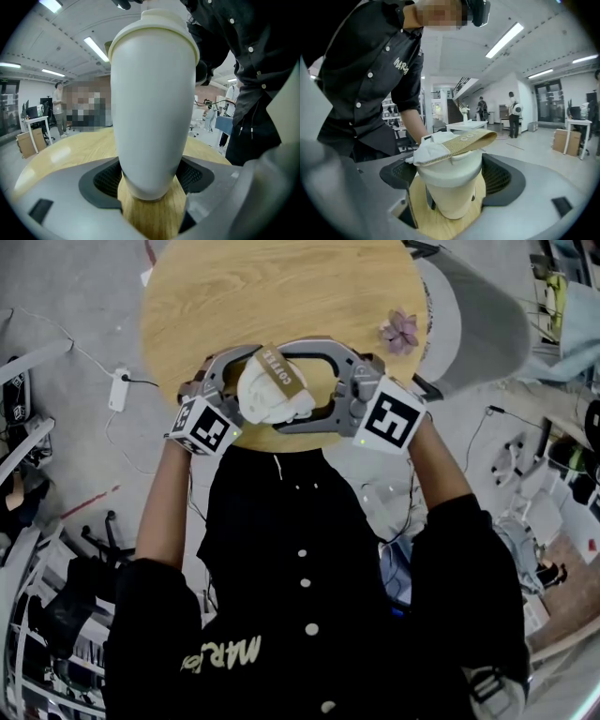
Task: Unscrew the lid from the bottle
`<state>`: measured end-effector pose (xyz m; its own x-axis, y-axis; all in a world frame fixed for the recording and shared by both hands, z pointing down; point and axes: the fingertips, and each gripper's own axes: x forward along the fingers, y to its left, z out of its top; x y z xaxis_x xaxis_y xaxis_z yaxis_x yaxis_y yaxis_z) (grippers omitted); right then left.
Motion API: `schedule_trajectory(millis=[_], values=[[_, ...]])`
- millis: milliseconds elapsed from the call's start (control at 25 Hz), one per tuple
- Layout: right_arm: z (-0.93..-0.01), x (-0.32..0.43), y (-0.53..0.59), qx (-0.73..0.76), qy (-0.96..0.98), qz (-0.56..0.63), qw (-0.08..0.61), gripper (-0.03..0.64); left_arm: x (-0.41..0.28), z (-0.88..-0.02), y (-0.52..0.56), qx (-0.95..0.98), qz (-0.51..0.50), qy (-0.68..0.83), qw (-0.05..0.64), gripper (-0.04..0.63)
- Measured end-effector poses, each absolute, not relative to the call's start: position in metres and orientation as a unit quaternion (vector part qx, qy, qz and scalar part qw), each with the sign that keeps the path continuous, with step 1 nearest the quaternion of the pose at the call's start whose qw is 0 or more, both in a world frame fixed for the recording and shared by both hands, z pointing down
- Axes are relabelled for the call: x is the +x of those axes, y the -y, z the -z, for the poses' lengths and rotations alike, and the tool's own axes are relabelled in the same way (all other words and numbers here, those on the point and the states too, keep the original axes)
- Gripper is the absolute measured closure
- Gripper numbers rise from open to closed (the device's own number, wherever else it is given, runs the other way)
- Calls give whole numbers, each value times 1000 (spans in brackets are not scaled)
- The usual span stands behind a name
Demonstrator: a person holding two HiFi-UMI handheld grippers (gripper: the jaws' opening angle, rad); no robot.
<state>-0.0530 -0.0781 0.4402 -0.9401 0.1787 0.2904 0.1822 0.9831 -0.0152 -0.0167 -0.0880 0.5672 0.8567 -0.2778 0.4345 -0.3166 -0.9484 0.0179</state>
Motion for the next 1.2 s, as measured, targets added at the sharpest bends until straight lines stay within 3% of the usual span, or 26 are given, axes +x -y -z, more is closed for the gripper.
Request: schedule_trajectory(millis=[240, 320, 520, 680, 840, 1040, 1200], values=[[-444, -47, 76, -55, 985, -19, 161, 181, -15, -567, 86, 962, -219, 157, 45, 241], [-445, -41, 75, -3, 986, -45, 161, 141, -15, -567, 85, 962, -219, 156, 46, 241], [-437, -52, 79, 156, 978, -65, 124, 126, -17, -565, 87, 962, -218, 160, 47, 241], [-431, -58, 93, 234, 965, -42, 111, 169, -17, -567, 87, 961, -217, 162, 48, 241], [-433, -57, 88, 173, 977, -21, 124, 175, -17, -567, 86, 961, -219, 160, 46, 241], [-434, -55, 79, -55, 990, 3, 131, 175, -15, -566, 88, 963, -223, 144, 41, 241], [-435, -58, 78, -108, 984, -13, 142, 175, -16, -567, 88, 963, -221, 145, 44, 241]])
